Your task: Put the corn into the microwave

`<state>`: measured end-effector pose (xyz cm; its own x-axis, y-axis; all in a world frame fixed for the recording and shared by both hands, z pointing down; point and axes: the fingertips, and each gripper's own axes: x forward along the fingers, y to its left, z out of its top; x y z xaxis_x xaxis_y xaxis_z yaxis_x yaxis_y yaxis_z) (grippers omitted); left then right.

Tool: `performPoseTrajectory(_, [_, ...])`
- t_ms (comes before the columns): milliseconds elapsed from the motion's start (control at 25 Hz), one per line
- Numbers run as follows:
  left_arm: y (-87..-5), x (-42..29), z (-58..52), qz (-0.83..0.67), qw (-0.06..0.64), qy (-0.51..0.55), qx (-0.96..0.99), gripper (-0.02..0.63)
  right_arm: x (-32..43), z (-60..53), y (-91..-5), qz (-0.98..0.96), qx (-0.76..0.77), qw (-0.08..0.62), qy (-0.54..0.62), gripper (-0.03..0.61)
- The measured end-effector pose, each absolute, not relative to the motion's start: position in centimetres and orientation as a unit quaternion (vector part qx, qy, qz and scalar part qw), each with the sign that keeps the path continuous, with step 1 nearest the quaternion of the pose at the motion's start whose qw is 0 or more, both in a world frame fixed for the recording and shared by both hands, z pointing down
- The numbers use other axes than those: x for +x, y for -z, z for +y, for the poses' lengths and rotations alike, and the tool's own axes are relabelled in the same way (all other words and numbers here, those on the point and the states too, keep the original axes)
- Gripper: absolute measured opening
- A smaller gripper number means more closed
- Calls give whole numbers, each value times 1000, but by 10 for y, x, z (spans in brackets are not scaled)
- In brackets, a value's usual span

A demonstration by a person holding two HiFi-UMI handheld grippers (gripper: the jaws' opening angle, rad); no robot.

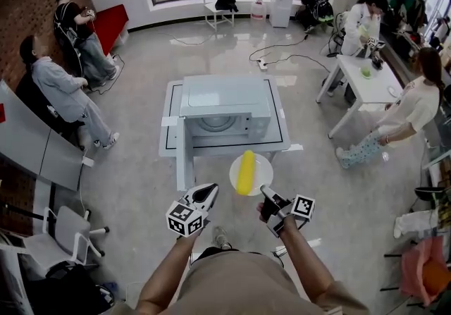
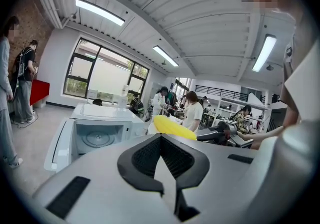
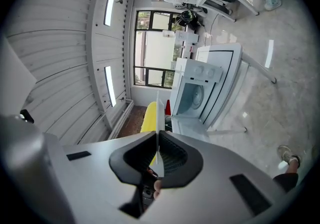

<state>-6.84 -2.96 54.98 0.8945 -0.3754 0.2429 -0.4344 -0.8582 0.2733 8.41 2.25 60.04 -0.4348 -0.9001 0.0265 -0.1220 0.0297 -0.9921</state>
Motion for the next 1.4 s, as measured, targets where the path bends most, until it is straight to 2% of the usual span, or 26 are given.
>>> performPoseTrajectory(480, [-557, -70, -82, -204, 154, -108, 961, 3, 83, -34, -619, 620, -418, 349, 565, 20])
performPoseTrajectory(1120, [-566, -44, -143, -277, 174, -117, 938, 3, 95, -131, -663, 667, -358, 267, 596, 20])
performPoseTrajectory(1400, [-579, -38, -163, -314, 195, -131, 920, 3, 90, -173, -704, 666, -325, 269, 615, 20])
